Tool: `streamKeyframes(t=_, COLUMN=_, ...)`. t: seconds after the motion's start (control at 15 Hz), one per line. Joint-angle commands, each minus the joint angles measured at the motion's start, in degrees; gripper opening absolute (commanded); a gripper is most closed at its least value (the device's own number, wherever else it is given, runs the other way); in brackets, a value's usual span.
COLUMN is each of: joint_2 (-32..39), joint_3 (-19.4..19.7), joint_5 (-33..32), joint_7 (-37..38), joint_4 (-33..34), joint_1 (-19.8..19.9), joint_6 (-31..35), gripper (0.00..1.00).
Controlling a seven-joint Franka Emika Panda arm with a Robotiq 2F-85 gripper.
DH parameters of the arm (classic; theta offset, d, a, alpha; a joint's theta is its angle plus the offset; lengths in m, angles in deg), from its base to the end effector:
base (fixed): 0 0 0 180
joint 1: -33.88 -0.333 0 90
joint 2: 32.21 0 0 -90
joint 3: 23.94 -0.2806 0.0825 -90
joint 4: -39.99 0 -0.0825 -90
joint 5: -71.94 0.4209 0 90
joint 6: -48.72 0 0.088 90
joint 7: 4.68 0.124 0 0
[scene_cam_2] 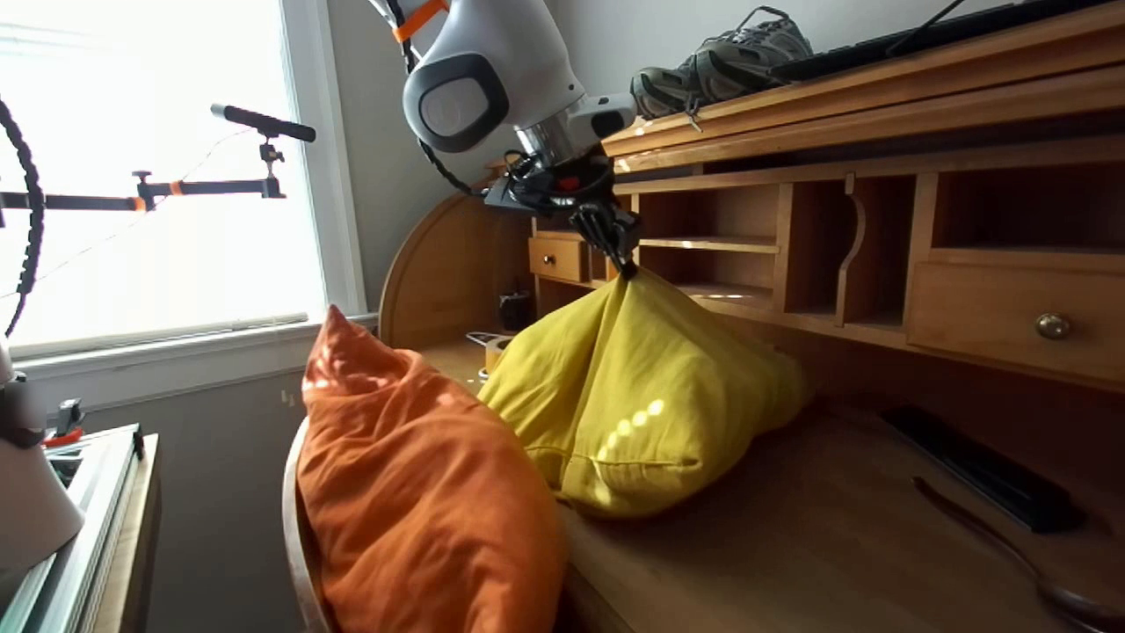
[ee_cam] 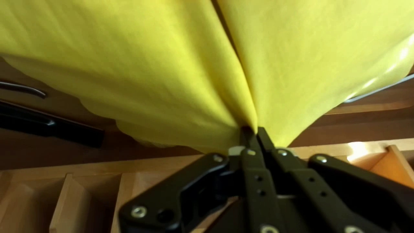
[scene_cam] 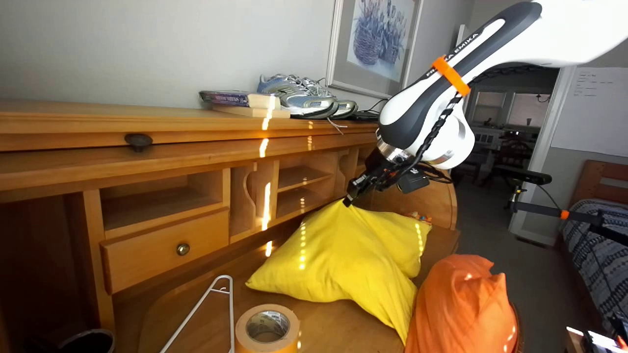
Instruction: Move the yellow pillow backwards, then put the shoes on the yellow pillow
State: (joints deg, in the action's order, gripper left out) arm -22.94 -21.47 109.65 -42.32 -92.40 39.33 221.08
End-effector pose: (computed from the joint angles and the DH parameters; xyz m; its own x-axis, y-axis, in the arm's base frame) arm 0.5683 -0.1230 0.2472 0.8381 -0.1093 0.5344 -0.0912 -0.9940 -0.0602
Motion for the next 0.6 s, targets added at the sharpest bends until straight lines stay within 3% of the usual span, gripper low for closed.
streamKeyframes(t=0.0, joint_2=2.65, joint_3=-1.25, joint_5=3.59, joint_7=0.41, joint_4=3.44, joint_1=0.40, joint_6=3.32, gripper=0.01)
streamKeyframes(t=0.53, joint_2=2.42, joint_3=-0.15, joint_5=5.38, joint_7=10.35, joint_4=1.47, joint_1=-1.66, joint_6=6.87, gripper=0.01)
